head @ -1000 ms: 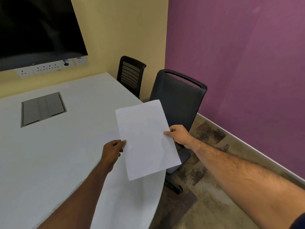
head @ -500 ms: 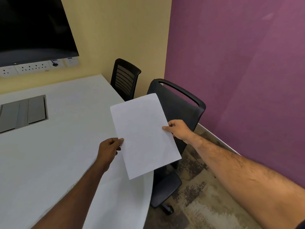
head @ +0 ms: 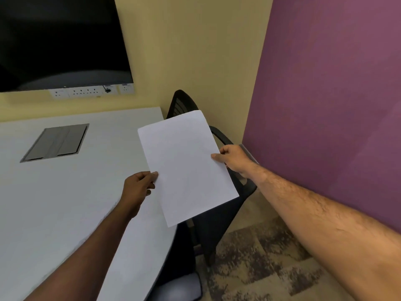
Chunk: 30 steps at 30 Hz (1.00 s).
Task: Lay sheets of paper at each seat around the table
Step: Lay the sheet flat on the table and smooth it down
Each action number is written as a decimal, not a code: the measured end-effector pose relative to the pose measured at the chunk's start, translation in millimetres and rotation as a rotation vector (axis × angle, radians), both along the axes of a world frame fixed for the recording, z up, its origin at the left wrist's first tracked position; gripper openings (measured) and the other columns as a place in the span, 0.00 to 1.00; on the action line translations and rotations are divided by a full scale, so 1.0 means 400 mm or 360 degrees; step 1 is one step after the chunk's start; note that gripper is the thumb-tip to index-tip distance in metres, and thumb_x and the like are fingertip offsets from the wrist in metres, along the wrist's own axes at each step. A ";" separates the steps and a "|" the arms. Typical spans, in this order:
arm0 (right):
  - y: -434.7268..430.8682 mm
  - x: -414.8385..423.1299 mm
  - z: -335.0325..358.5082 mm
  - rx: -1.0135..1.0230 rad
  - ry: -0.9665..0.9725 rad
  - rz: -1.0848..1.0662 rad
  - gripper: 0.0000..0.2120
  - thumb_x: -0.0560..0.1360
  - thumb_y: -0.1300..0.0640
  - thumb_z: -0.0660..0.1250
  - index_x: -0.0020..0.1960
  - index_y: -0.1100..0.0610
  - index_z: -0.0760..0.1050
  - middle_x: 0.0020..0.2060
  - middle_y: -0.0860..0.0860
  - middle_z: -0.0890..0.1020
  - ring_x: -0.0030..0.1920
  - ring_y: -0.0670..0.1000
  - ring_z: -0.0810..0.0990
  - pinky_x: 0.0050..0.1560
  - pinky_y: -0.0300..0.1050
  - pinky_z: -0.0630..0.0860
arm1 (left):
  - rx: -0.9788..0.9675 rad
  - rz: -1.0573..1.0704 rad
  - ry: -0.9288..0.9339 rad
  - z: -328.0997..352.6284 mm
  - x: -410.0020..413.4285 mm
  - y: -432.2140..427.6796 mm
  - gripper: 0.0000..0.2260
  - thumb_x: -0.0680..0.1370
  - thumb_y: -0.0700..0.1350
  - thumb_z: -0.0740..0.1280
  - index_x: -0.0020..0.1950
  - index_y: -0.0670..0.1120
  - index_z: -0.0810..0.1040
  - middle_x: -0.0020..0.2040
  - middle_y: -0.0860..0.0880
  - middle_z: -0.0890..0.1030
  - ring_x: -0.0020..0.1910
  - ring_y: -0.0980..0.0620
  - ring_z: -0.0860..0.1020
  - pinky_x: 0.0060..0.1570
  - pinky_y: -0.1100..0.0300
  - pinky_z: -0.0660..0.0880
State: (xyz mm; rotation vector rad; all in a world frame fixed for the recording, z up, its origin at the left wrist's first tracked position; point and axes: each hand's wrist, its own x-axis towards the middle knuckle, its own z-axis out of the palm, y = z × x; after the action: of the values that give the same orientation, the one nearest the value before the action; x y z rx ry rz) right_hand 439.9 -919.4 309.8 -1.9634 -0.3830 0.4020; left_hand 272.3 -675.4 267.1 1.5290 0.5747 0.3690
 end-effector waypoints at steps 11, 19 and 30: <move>0.037 0.269 0.026 0.0051 0.0017 0.0231 0.10 0.76 0.52 0.71 0.49 0.60 0.79 0.47 0.53 0.84 0.47 0.53 0.84 0.48 0.49 0.79 | -0.0005 0.0268 -0.0108 0.052 0.186 -0.048 0.07 0.76 0.45 0.70 0.44 0.42 0.82 0.32 0.51 0.79 0.34 0.52 0.74 0.37 0.57 0.70; 0.042 0.522 0.080 0.0120 -0.0015 0.0287 0.11 0.75 0.51 0.72 0.49 0.60 0.79 0.46 0.54 0.85 0.45 0.54 0.84 0.49 0.51 0.80 | -0.0039 0.0340 -0.0198 0.094 0.390 -0.091 0.07 0.77 0.43 0.69 0.41 0.42 0.80 0.27 0.55 0.76 0.29 0.55 0.71 0.36 0.57 0.68; 0.013 0.870 0.085 0.0213 0.0008 0.0538 0.10 0.75 0.54 0.72 0.48 0.62 0.79 0.44 0.54 0.85 0.42 0.52 0.85 0.45 0.48 0.80 | -0.0031 0.0620 -0.0238 0.109 0.673 -0.207 0.06 0.77 0.44 0.69 0.44 0.42 0.82 0.29 0.53 0.78 0.31 0.52 0.72 0.36 0.57 0.70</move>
State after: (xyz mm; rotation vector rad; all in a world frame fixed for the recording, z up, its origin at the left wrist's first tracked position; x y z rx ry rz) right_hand 787.8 -914.2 343.7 -1.7687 -0.7249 0.5811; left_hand 541.3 -758.3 310.6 1.3536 0.7553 0.7671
